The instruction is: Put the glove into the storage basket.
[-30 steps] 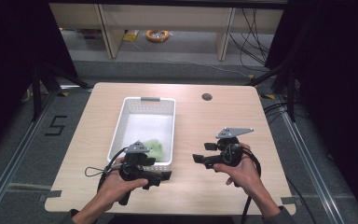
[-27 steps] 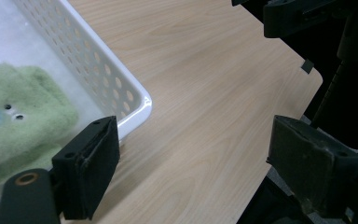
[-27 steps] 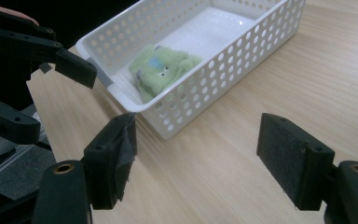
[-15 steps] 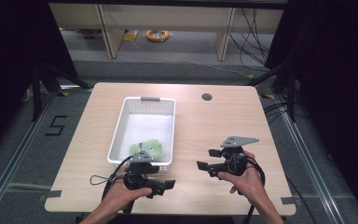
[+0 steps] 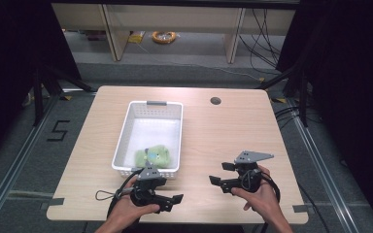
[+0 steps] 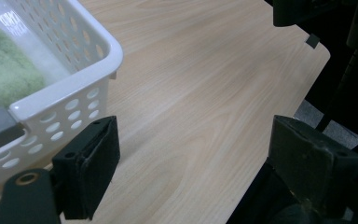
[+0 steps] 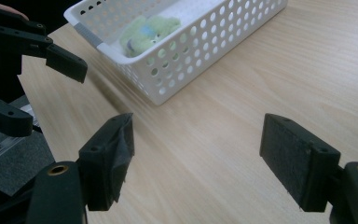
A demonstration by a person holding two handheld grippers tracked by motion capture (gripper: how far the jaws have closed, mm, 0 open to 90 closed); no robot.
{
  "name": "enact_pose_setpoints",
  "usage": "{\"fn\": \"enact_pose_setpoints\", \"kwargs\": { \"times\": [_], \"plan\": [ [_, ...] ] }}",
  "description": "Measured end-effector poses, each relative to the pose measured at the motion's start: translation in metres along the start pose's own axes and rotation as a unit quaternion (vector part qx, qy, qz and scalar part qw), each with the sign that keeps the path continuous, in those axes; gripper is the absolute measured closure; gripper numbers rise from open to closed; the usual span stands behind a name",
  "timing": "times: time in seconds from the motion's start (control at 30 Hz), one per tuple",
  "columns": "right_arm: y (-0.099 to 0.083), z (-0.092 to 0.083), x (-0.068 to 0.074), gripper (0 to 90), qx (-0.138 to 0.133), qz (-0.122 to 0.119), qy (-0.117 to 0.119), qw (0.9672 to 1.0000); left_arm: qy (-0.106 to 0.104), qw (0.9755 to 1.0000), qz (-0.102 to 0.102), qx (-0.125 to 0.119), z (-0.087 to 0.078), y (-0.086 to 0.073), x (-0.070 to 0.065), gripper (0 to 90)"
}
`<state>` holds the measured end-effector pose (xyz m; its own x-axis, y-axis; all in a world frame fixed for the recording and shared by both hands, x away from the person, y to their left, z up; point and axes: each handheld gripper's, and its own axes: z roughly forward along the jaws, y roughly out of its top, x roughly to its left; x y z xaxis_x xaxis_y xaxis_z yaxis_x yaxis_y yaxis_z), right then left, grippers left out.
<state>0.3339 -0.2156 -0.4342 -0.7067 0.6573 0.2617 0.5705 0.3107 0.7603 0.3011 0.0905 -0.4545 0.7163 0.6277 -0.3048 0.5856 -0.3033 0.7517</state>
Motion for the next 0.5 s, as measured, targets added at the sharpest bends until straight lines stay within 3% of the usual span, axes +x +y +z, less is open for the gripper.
{"fn": "enact_pose_setpoints", "kwargs": {
  "times": [0.07, 0.13, 0.17, 0.23, 0.27, 0.3, 0.4, 0.43, 0.47, 0.5],
  "plan": [
    [-0.003, 0.0, -0.002, 26.7, -0.004, -0.017, -0.002, 0.9998, 0.002, 1.0, 0.001, -0.003, 0.001, -0.002, 0.0, 16.0],
    [-0.007, 0.001, -0.002, 26.1, -0.009, -0.017, 0.005, 0.9998, 0.0, 1.0, 0.0, -0.006, 0.002, -0.004, 0.0, 16.0],
    [-0.009, 0.0, 0.0, 25.8, -0.004, -0.009, -0.003, 0.9999, 0.002, 1.0, -0.001, -0.005, 0.002, -0.005, -0.001, 16.0],
    [-0.012, 0.001, 0.0, 25.5, -0.007, -0.015, 0.005, 0.9998, 0.003, 1.0, 0.003, -0.005, 0.003, -0.007, -0.001, 16.0],
    [-0.014, 0.001, 0.0, 25.2, -0.008, -0.02, -0.002, 0.9998, 0.004, 1.0, 0.006, -0.005, 0.003, -0.009, -0.001, 16.0],
    [-0.016, 0.001, 0.002, 25.1, -0.004, -0.008, 0.005, 0.9999, 0.004, 0.9999, 0.009, -0.003, 0.004, -0.01, -0.001, 16.0],
    [-0.02, 0.002, 0.002, 24.5, -0.008, -0.021, -0.003, 0.9997, 0.005, 1.0, 0.008, -0.001, 0.005, -0.013, -0.001, 15.9],
    [-0.022, 0.001, 0.003, 24.2, -0.004, -0.013, 0.002, 0.9999, 0.007, 0.9999, 0.007, -0.004, 0.006, -0.016, -0.001, 15.9],
    [-0.024, 0.003, 0.0, 23.6, -0.01, -0.033, 0.012, 0.9993, 0.01, 0.9999, 0.014, 0.002, 0.006, -0.017, -0.001, 15.9],
    [-0.026, 0.001, 0.003, 23.2, -0.004, -0.012, 0.007, 0.9999, 0.01, 0.9998, 0.014, 0.004, 0.007, -0.019, -0.001, 15.9]
  ]
}}
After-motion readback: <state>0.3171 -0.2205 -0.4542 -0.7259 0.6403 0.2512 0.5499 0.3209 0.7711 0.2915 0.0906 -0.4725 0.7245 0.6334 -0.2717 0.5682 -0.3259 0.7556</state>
